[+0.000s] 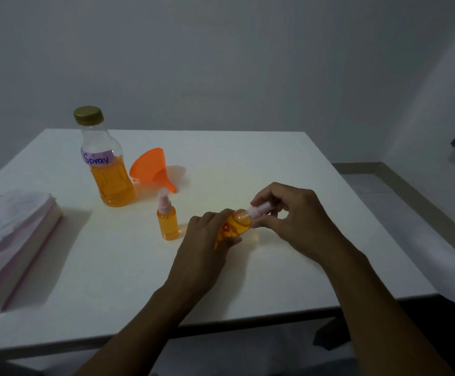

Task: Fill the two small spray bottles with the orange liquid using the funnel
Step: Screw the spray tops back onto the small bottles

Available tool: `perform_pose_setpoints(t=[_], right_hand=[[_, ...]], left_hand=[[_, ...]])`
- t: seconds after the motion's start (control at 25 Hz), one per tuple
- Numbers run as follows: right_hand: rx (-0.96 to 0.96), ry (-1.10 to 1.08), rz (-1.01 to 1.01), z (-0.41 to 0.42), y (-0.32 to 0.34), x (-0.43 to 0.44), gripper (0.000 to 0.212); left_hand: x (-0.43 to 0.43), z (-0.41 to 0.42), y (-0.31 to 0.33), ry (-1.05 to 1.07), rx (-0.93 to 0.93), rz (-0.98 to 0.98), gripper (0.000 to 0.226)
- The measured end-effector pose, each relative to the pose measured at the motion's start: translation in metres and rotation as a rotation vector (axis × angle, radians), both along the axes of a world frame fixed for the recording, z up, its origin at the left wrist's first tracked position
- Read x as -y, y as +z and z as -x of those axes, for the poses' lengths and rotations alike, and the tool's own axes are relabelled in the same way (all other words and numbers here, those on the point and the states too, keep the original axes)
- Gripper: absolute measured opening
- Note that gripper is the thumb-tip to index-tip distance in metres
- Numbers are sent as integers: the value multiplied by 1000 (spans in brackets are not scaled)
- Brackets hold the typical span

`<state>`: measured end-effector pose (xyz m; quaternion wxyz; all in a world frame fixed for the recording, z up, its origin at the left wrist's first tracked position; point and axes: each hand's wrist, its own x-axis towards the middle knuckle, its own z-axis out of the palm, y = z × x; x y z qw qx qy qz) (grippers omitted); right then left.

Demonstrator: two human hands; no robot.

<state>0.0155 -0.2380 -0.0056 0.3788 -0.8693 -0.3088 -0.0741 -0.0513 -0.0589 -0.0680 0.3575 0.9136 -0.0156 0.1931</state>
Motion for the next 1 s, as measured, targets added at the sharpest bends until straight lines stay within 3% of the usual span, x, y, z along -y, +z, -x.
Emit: perform_pose_setpoints(t=[0.16,0.32,0.56,0.68,0.88,0.92,1.0], right_hand=[[-71,-45,28,-3,1,-1,25],[-139,-173,237,-9,0,3,70],[-101,-17,137,-3,-3,15,25],[-84,-125,152,-4,-2,11,44],[-56,-8,103,-1,-3,12,29],[-81,-56,116,-1,-3,9,32],[-132,-164,162,-4,-3,9,60]], left_hand=[[1,-2,-1,-5,14,-36,45],[3,-2,-1,-30,27,-51,45],[2,-6,-2,-12,38,-79,46],[2,-4,-2,-18,42,-78,46],[0,-5,-2,-12,52,-108,46],[0,-5,-2,-17,54,-116,46],[0,-5,-1,-34,61,-125,47]])
